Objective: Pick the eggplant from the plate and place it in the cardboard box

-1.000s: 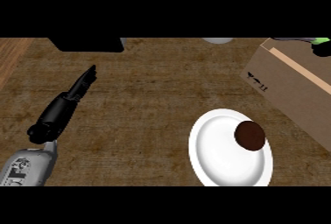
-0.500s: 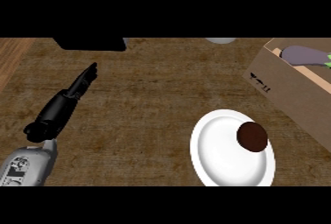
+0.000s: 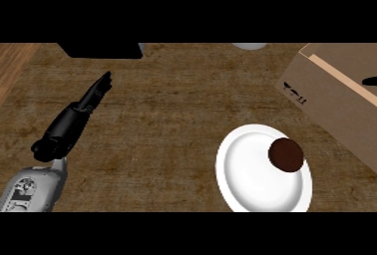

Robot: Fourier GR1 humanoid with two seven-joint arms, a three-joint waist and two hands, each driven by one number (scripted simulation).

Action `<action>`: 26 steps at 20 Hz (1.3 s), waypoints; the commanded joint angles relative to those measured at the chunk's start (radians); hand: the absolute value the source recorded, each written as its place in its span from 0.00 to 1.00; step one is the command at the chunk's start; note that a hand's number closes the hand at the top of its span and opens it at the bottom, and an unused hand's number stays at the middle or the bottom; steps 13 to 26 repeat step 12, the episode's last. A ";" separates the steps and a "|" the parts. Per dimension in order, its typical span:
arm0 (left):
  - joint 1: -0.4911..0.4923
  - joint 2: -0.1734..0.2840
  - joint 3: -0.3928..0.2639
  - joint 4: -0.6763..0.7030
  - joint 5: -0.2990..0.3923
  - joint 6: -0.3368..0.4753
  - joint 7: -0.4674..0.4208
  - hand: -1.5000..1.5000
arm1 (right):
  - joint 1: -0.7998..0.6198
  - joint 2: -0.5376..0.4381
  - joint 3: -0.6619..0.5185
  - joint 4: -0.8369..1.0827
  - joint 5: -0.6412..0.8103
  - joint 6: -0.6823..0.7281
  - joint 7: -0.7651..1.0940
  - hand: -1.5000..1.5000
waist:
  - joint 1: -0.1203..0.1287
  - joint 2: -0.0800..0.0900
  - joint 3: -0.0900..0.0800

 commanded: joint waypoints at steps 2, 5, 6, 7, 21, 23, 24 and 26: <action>0.024 -0.006 -0.001 0.003 -0.006 0.007 -0.008 0.50 | -0.076 0.005 -0.281 0.060 -0.272 0.009 -0.006 0.00 | -0.006 -0.003 0.002; 0.027 -0.013 -0.006 0.004 -0.014 0.014 -0.019 0.50 | -0.046 -0.017 -0.395 0.120 -0.376 0.000 0.023 0.00 | -0.015 -0.001 0.000; 0.038 0.002 -0.007 -0.007 -0.015 -0.001 -0.030 0.50 | -0.060 -0.041 -0.420 0.140 -0.395 -0.005 0.057 0.00 | 0.000 0.003 0.000; 0.015 -0.013 -0.012 0.001 -0.013 0.003 -0.002 0.50 | -0.059 -0.053 -0.430 0.149 -0.401 -0.023 0.072 0.00 | -0.001 0.005 0.000; 0.006 0.009 0.013 -0.032 0.007 -0.018 0.004 0.50 | 0.037 -0.114 -0.497 0.181 -0.455 -0.046 -0.003 0.00 | 0.015 0.010 0.002; 0.006 0.009 0.013 -0.032 0.007 -0.018 0.004 0.50 | 0.037 -0.114 -0.497 0.181 -0.455 -0.046 -0.003 0.00 | 0.015 0.010 0.002; 0.006 0.009 0.013 -0.032 0.007 -0.018 0.004 0.50 | 0.037 -0.114 -0.497 0.181 -0.455 -0.046 -0.003 0.00 | 0.015 0.010 0.002; 0.006 0.009 0.013 -0.032 0.007 -0.018 0.004 0.50 | 0.037 -0.114 -0.497 0.181 -0.455 -0.046 -0.003 0.00 | 0.015 0.010 0.002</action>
